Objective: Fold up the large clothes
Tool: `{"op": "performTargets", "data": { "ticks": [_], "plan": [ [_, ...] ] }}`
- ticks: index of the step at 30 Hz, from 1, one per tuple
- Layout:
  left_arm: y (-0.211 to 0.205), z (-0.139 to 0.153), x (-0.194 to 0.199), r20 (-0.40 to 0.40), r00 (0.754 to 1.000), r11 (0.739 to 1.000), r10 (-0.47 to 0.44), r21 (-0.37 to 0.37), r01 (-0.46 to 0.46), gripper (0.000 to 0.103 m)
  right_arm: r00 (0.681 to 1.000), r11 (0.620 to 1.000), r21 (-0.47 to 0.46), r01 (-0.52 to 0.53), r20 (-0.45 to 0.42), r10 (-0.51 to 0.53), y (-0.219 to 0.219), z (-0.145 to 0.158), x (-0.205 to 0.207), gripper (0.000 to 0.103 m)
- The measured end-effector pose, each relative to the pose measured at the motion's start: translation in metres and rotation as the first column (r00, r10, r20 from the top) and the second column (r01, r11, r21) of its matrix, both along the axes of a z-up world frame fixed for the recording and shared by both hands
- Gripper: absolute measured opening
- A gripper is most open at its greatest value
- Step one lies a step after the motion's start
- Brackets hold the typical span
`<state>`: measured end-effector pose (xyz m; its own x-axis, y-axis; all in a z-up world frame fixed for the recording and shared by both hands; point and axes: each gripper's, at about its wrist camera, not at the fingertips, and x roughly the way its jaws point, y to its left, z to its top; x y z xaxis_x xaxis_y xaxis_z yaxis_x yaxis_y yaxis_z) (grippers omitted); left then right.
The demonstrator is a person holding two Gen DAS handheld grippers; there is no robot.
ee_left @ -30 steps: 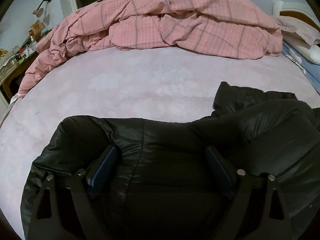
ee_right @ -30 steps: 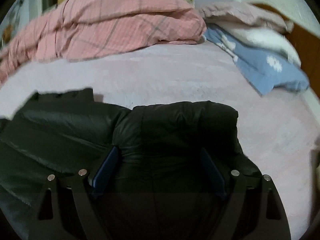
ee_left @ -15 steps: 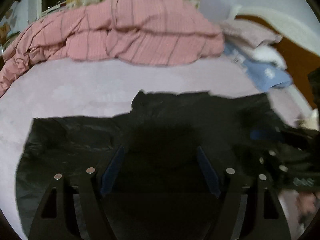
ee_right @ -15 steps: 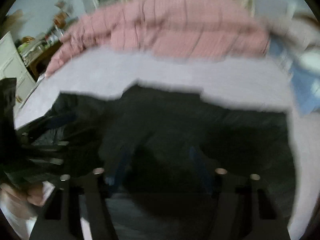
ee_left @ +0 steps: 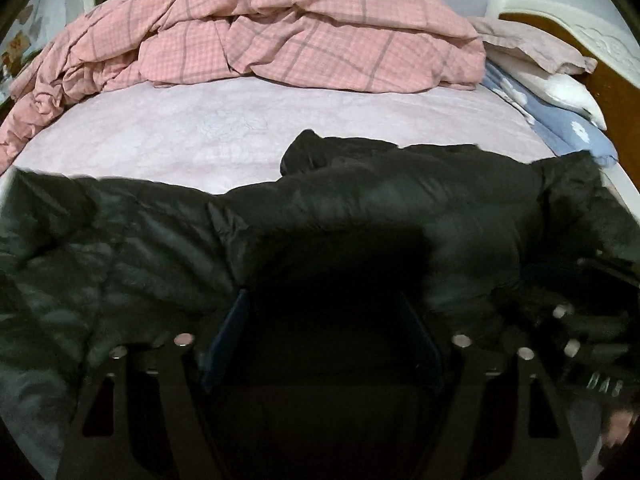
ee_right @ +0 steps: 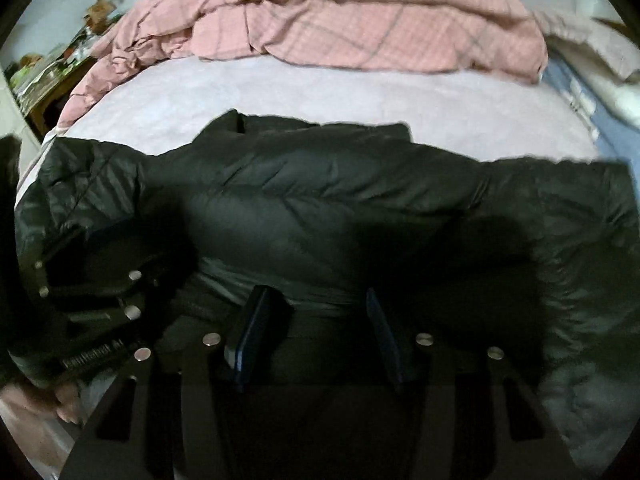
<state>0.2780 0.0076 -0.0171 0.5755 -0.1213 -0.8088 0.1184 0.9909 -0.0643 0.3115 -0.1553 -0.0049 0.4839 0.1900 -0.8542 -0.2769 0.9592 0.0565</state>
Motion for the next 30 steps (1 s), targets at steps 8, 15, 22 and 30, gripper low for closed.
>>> {"op": "performTargets", "data": {
  "ticks": [8,15,22,30],
  "plan": [
    [0.039,0.064,-0.096,0.152,0.986,0.997,-0.069,-0.012,0.072,0.065,0.991,0.994,0.092,-0.060,0.127,0.048,-0.049,0.061,-0.106,0.047],
    [0.013,0.023,-0.088,0.024,0.999,0.998,-0.046,0.032,0.046,0.065,0.993,0.990,0.101,-0.100,0.067,0.094,-0.032,0.013,-0.110,0.015],
    [0.009,0.028,-0.092,0.015,0.999,0.999,-0.033,0.022,0.032,0.053,1.000,0.965,0.263,0.008,-0.011,-0.006,-0.068,0.001,-0.108,0.004],
    [-0.016,0.072,-0.102,0.165,0.982,0.991,-0.093,-0.079,0.107,0.052,0.944,0.934,0.264,0.239,0.164,-0.287,-0.130,0.042,-0.176,0.012]
  ]
}}
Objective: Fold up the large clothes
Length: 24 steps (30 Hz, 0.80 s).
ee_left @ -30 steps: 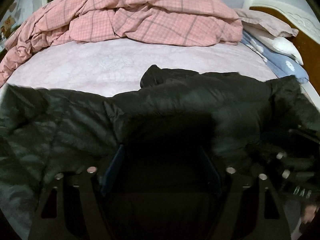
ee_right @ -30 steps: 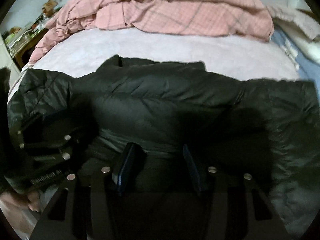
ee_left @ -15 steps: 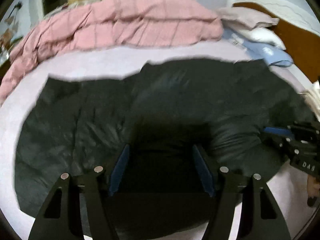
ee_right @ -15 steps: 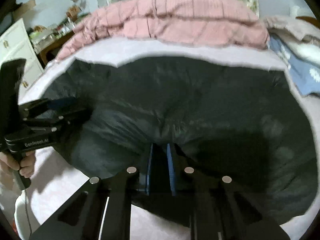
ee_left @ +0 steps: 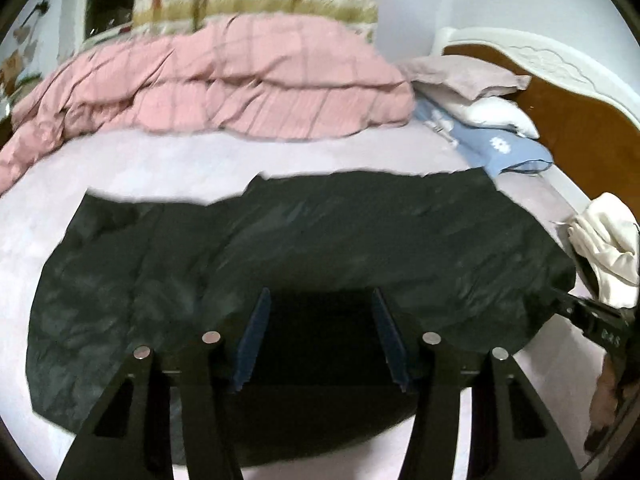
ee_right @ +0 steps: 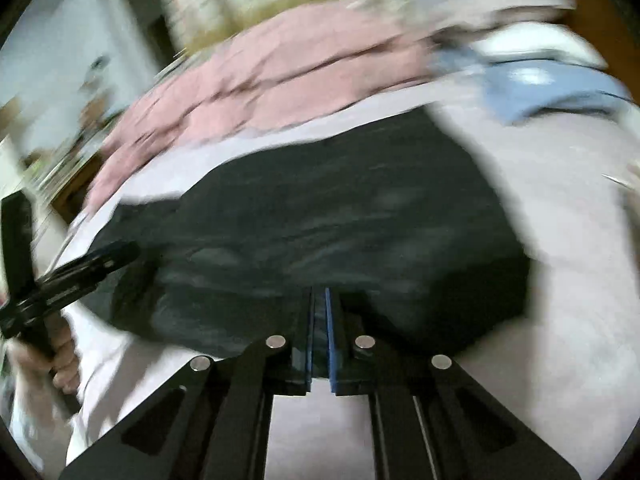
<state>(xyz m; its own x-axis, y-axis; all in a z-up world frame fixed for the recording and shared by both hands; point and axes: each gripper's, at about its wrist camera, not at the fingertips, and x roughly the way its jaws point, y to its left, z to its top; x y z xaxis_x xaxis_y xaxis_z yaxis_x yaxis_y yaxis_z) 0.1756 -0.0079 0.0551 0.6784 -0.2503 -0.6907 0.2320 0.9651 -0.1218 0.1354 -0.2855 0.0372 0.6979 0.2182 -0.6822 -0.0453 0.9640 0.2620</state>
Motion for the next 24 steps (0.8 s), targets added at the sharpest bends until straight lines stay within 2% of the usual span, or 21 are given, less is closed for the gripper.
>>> {"op": "performTargets", "data": {
  "ticks": [1,2,3,4,6,9,10,13,15,17,19,20,23,24],
  "plan": [
    [-0.009,0.000,0.003,0.007,1.000,1.000,-0.004,0.004,0.004,0.051,0.998,0.999,-0.004,0.051,0.032,-0.051,-0.005,0.002,-0.011,0.026],
    [-0.017,0.000,0.007,0.005,1.000,1.000,-0.008,0.001,0.008,0.050,0.995,0.997,0.004,0.080,0.056,-0.080,-0.010,0.003,-0.021,0.035],
    [-0.023,-0.002,0.010,0.001,1.000,1.000,-0.014,-0.007,0.014,0.050,0.991,0.994,0.024,0.111,0.072,-0.113,-0.014,0.003,-0.030,0.054],
    [-0.030,-0.005,0.016,-0.003,1.000,1.000,-0.020,-0.014,0.020,0.047,0.987,0.989,0.062,0.134,0.080,-0.139,-0.017,0.002,-0.038,0.065],
    [-0.042,-0.016,0.027,-0.024,1.000,1.000,-0.011,0.010,0.011,0.045,0.987,0.979,0.147,0.143,0.055,-0.152,-0.021,-0.003,-0.045,0.066],
    [-0.049,-0.043,0.042,-0.076,0.997,0.999,0.023,0.033,-0.021,0.044,0.984,0.961,0.212,0.177,-0.064,-0.167,-0.026,-0.022,-0.039,0.066],
    [-0.049,-0.053,0.044,-0.086,0.996,0.999,0.031,0.037,-0.027,0.047,0.983,0.956,0.233,0.180,-0.090,-0.163,-0.028,-0.029,-0.036,0.066],
    [-0.050,-0.071,0.043,-0.073,0.997,0.999,0.024,0.044,-0.021,0.047,0.962,0.923,0.291,0.251,-0.179,-0.205,-0.040,-0.051,-0.029,0.066],
    [-0.048,-0.069,0.044,-0.079,0.997,0.999,0.024,0.030,-0.022,0.047,0.962,0.910,0.323,0.261,-0.163,-0.218,-0.044,-0.055,-0.028,0.067],
    [-0.048,-0.070,0.042,-0.071,0.997,0.999,0.024,0.026,-0.022,0.047,0.962,0.893,0.360,0.269,-0.142,-0.232,-0.048,-0.056,-0.025,0.073],
    [-0.050,-0.071,0.041,-0.069,0.997,0.999,0.026,0.035,-0.023,0.047,0.957,0.864,0.412,0.289,-0.120,-0.263,-0.051,-0.059,-0.017,0.085],
    [-0.050,-0.071,0.041,-0.068,0.997,0.999,0.026,0.037,-0.024,0.047,0.954,0.853,0.429,0.298,-0.101,-0.282,-0.052,-0.058,-0.009,0.087],
    [-0.049,-0.072,0.040,-0.066,0.997,0.999,0.026,0.032,-0.024,0.047,0.957,0.856,0.430,0.288,-0.099,-0.272,-0.048,-0.060,0.023,0.086],
    [-0.049,-0.072,0.040,-0.065,0.998,0.999,0.027,0.034,-0.024,0.047,0.954,0.853,0.429,0.297,-0.100,-0.282,-0.049,-0.062,0.034,0.073]
  ]
}}
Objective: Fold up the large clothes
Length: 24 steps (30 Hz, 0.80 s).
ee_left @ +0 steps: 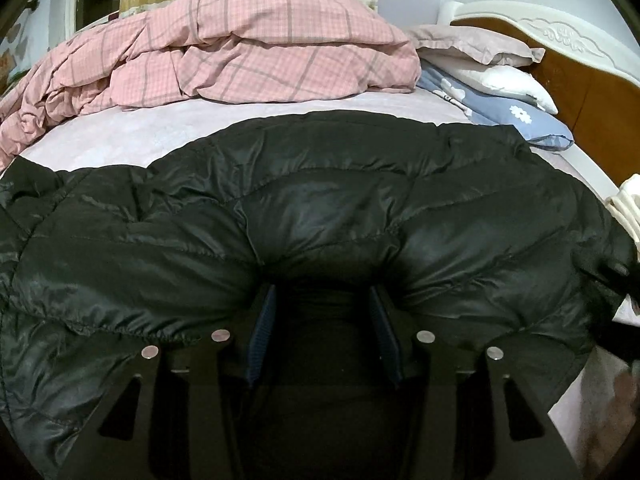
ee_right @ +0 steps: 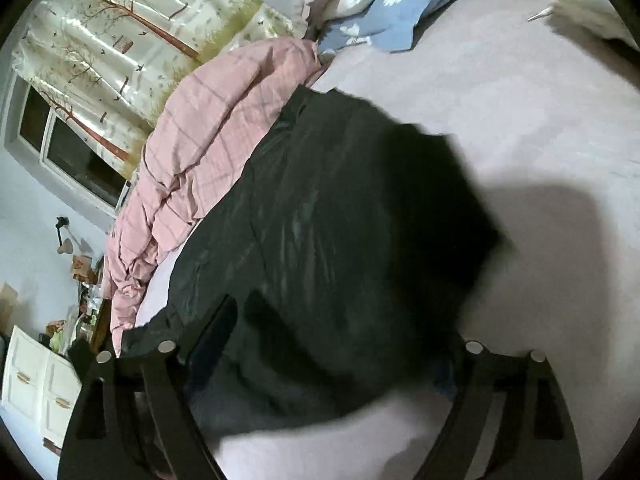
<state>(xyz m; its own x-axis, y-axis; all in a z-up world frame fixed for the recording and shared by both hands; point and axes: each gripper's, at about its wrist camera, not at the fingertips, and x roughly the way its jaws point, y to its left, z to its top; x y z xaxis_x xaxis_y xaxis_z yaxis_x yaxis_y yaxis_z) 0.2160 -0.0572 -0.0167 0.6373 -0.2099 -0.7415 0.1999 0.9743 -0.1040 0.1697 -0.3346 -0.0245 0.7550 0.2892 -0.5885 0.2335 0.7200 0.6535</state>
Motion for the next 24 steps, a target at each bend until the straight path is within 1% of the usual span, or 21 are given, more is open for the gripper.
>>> {"op": "performTargets", "data": {
  "ticks": [1,3,4,5,7,8,9,10,11,13,14,16,17,18,19,20,22,23,24],
  "plan": [
    [0.000,0.000,0.000,0.002,1.000,1.000,-0.002,0.000,0.002,0.048,1.000,0.999,-0.021,0.030,0.001,-0.030,-0.001,0.000,0.005,0.045],
    [-0.001,0.000,-0.001,0.004,1.000,1.000,-0.005,0.010,0.005,0.048,0.997,0.995,-0.061,0.083,0.002,-0.083,-0.004,0.002,0.012,0.031],
    [-0.002,0.001,-0.001,0.004,1.000,1.000,-0.007,0.016,0.007,0.049,0.995,0.991,-0.086,0.104,0.021,-0.102,-0.004,0.006,0.013,0.022],
    [-0.003,0.001,-0.001,0.003,1.000,1.000,-0.008,0.021,0.008,0.049,0.993,0.986,-0.126,0.112,0.041,-0.107,0.000,0.011,0.013,0.021],
    [-0.002,0.001,-0.001,0.004,1.000,1.000,-0.009,0.021,0.009,0.049,0.994,0.946,-0.307,0.106,0.069,-0.089,0.020,0.029,0.012,0.016],
    [-0.003,0.001,-0.001,0.003,1.000,1.000,-0.008,0.018,0.008,0.048,0.993,0.913,-0.395,0.101,0.092,-0.070,0.033,0.037,0.010,0.015],
    [-0.002,0.001,-0.001,0.003,1.000,1.000,-0.008,0.011,0.008,0.048,0.991,0.859,-0.503,0.095,0.132,-0.033,0.051,0.048,0.006,0.013],
    [-0.001,0.001,-0.001,0.002,1.000,1.000,-0.007,0.003,0.007,0.048,0.988,0.819,-0.566,0.090,0.156,0.000,0.063,0.055,0.004,0.013],
    [-0.001,0.001,-0.001,0.001,1.000,1.000,-0.007,0.000,0.007,0.048,0.980,0.766,-0.639,0.075,0.189,0.062,0.080,0.064,0.000,0.013],
    [-0.002,0.001,-0.001,0.004,1.000,1.000,-0.007,0.000,0.007,0.048,0.958,0.706,-0.707,0.035,0.226,0.179,0.102,0.075,-0.008,0.013],
    [-0.002,0.001,-0.001,0.005,1.000,1.000,-0.007,0.000,0.007,0.048,0.936,0.669,-0.744,-0.002,0.233,0.262,0.115,0.079,-0.011,0.013],
    [-0.001,0.001,-0.001,0.003,1.000,1.000,-0.007,-0.010,0.007,0.047,0.905,0.613,-0.788,-0.059,0.218,0.367,0.136,0.081,-0.016,0.013],
    [-0.002,0.001,-0.001,0.000,1.000,1.000,-0.007,-0.015,0.007,0.047,0.897,0.602,-0.795,-0.071,0.213,0.388,0.142,0.080,-0.018,0.013],
    [-0.001,0.001,-0.001,-0.001,1.000,1.000,-0.008,-0.022,0.008,0.047,0.886,0.599,-0.795,-0.093,0.209,0.414,0.149,0.079,-0.019,0.013],
    [-0.001,0.001,-0.002,-0.001,1.000,1.000,-0.009,-0.029,0.009,0.047,0.876,0.609,-0.784,-0.121,0.205,0.438,0.154,0.079,-0.018,0.013],
    [0.000,0.001,-0.001,-0.002,1.000,0.999,-0.009,-0.034,0.009,0.047,0.866,0.626,-0.765,-0.150,0.204,0.457,0.158,0.078,-0.017,0.013],
    [0.000,0.001,-0.002,-0.001,1.000,0.999,-0.008,-0.039,0.008,0.047,0.856,0.663,-0.726,-0.182,0.215,0.471,0.164,0.078,-0.019,0.013],
    [0.002,0.001,-0.002,-0.002,1.000,0.999,-0.008,-0.046,0.008,0.047,0.851,0.694,-0.690,-0.205,0.224,0.474,0.166,0.078,-0.017,0.013],
    [0.005,0.002,-0.002,-0.004,1.000,0.998,-0.009,-0.063,0.009,0.047,0.851,0.714,-0.666,-0.216,0.231,0.473,0.168,0.077,-0.019,0.013]
  ]
}}
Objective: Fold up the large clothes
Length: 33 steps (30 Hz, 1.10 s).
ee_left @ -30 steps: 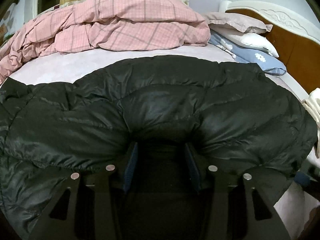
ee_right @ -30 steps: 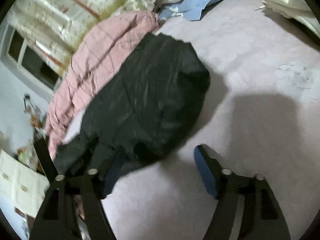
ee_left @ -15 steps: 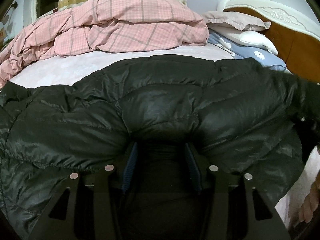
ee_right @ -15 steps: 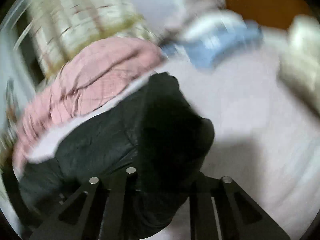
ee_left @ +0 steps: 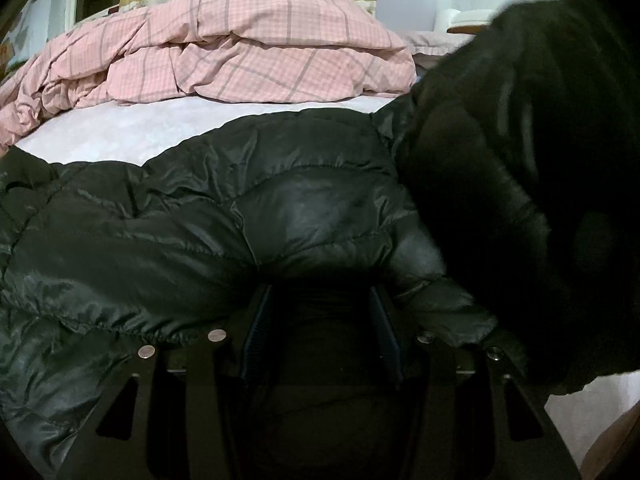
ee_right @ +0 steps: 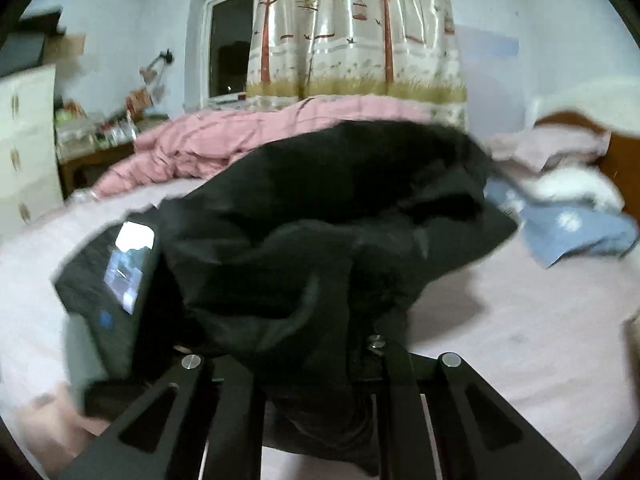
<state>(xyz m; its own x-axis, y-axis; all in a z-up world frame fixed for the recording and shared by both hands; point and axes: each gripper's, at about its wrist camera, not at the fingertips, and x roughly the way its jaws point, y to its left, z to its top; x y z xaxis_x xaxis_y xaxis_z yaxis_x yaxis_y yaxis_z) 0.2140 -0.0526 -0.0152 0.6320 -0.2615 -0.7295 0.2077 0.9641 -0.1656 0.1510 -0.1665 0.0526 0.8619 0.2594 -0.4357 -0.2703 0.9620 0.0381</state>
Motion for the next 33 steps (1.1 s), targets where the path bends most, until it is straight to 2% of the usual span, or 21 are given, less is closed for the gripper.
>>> {"op": "performTargets", "data": {
  "ticks": [3,4,5,8,10,12,14,16,17,18,22,25,27,29,31,33],
  "plan": [
    [0.023,0.008,-0.009,-0.019,1.000,0.993,0.007,-0.118,-0.009,0.047,0.999,0.994,0.106,0.011,-0.032,-0.008,-0.004,-0.001,0.005,0.013],
    [0.035,0.013,-0.018,-0.013,1.000,0.987,0.007,-0.163,-0.009,0.046,0.999,0.993,0.117,0.021,-0.036,-0.017,-0.005,-0.003,0.005,0.013],
    [0.044,0.017,-0.027,0.002,1.000,0.984,0.008,-0.177,-0.008,0.046,0.999,0.991,0.126,0.035,-0.040,-0.030,-0.007,-0.004,0.006,0.013],
    [0.065,0.033,-0.058,0.076,0.997,0.996,0.027,-0.090,-0.020,0.046,0.997,0.989,0.136,0.064,-0.044,-0.059,-0.014,-0.001,0.009,0.013],
    [0.077,0.037,-0.071,0.097,0.995,0.998,0.036,-0.061,-0.030,0.046,0.996,0.986,0.139,0.090,-0.016,-0.088,-0.019,0.013,0.012,0.013],
    [0.084,0.035,-0.071,0.077,0.997,0.998,0.024,-0.065,-0.019,0.046,0.991,0.975,0.182,0.131,0.002,-0.133,-0.034,0.027,0.009,0.013],
    [0.082,0.032,-0.064,0.062,0.998,0.999,0.027,-0.028,-0.025,0.044,0.989,0.954,0.264,0.144,-0.025,-0.143,-0.053,0.036,0.006,0.013],
    [0.072,0.026,-0.052,-0.022,1.000,1.000,0.018,0.024,-0.018,0.042,0.983,0.918,0.350,0.184,-0.060,-0.174,-0.084,0.040,-0.008,0.012],
    [0.065,0.026,-0.051,-0.029,0.999,0.999,0.024,0.038,-0.023,0.039,0.978,0.898,0.388,0.208,-0.072,-0.195,-0.103,0.039,-0.019,0.012],
    [0.059,0.029,-0.054,-0.014,1.000,1.000,0.013,0.020,-0.013,0.039,0.975,0.888,0.404,0.220,-0.086,-0.203,-0.117,0.038,-0.026,0.012],
    [0.021,0.021,-0.076,-0.063,0.994,0.995,-0.095,-0.039,0.093,0.038,0.933,0.850,0.392,0.353,-0.216,-0.288,-0.181,0.023,-0.052,0.011],
    [-0.014,0.022,-0.098,-0.044,0.989,0.990,-0.139,-0.030,0.138,0.038,0.894,0.817,0.385,0.430,-0.307,-0.326,-0.228,0.003,-0.078,0.011],
    [-0.033,0.026,-0.109,-0.019,0.991,0.991,-0.135,-0.004,0.135,0.037,0.852,0.810,0.341,0.477,-0.406,-0.330,-0.250,-0.023,-0.095,0.012],
    [-0.050,0.035,-0.118,0.022,0.990,0.990,-0.140,0.019,0.140,0.035,0.832,0.809,0.329,0.487,-0.456,-0.316,-0.259,-0.039,-0.105,0.017],
    [-0.061,0.048,-0.125,0.056,0.984,0.985,-0.172,-0.016,0.173,0.032,0.812,0.803,0.316,0.505,-0.488,-0.319,-0.263,-0.046,-0.118,0.032],
    [-0.069,0.063,-0.133,0.095,0.973,0.975,-0.209,-0.056,0.215,0.029,0.799,0.824,0.236,0.515,-0.481,-0.361,-0.261,-0.036,-0.128,0.038]
  ]
}}
